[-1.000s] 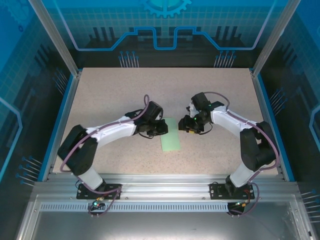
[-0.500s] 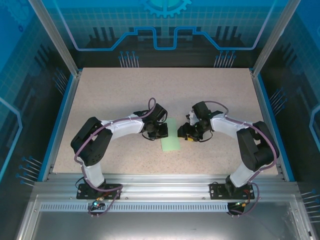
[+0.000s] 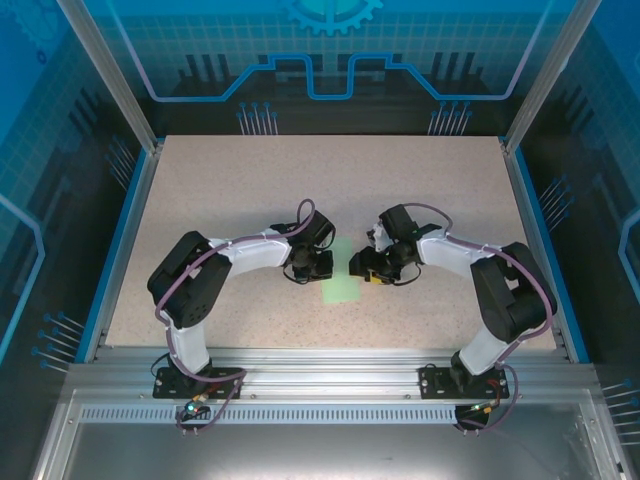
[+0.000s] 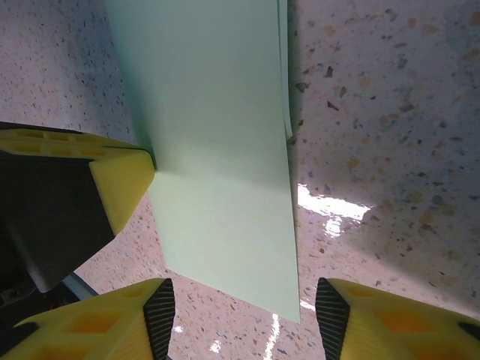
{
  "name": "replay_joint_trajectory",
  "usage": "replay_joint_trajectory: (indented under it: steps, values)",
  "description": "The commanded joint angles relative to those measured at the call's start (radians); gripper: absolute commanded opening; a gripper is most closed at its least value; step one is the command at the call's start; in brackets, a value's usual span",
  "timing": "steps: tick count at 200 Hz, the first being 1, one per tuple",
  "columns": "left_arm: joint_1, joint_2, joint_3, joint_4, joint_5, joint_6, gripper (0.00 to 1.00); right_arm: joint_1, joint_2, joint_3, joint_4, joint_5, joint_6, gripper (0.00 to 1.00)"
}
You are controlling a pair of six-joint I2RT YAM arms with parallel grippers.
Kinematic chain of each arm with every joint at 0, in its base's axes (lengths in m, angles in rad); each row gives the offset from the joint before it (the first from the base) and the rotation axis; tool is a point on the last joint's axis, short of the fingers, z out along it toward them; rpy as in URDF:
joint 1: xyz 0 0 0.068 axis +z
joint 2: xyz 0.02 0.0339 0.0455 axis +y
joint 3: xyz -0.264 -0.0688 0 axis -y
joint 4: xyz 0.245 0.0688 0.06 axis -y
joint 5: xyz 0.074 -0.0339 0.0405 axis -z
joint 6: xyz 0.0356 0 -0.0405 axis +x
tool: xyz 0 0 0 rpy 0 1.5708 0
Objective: Fold a paper plane with a square sheet of paper (pick it up from the middle)
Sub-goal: Turn over the paper at the center of the table.
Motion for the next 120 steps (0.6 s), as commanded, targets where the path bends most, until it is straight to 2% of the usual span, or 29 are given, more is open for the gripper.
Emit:
replay_joint_trajectory:
  steps: [1, 30, 67, 120]
  values:
    - [0.009, 0.020, -0.007, -0.029, -0.022, 0.026, 0.08, 0.024, 0.029, -0.001, 0.004, -0.016, 0.013, 0.56]
    - [0.015, -0.006, -0.048, 0.022, 0.017, 0.011, 0.09, 0.035, 0.046, 0.003, -0.002, -0.007, 0.011, 0.57]
    - [0.022, -0.077, -0.069, 0.059, 0.036, 0.015, 0.17, 0.041, 0.046, 0.011, -0.012, -0.001, 0.010, 0.57]
    - [0.052, -0.109, -0.100, 0.069, 0.030, 0.020, 0.18, 0.064, 0.042, 0.021, -0.008, 0.004, 0.019, 0.57]
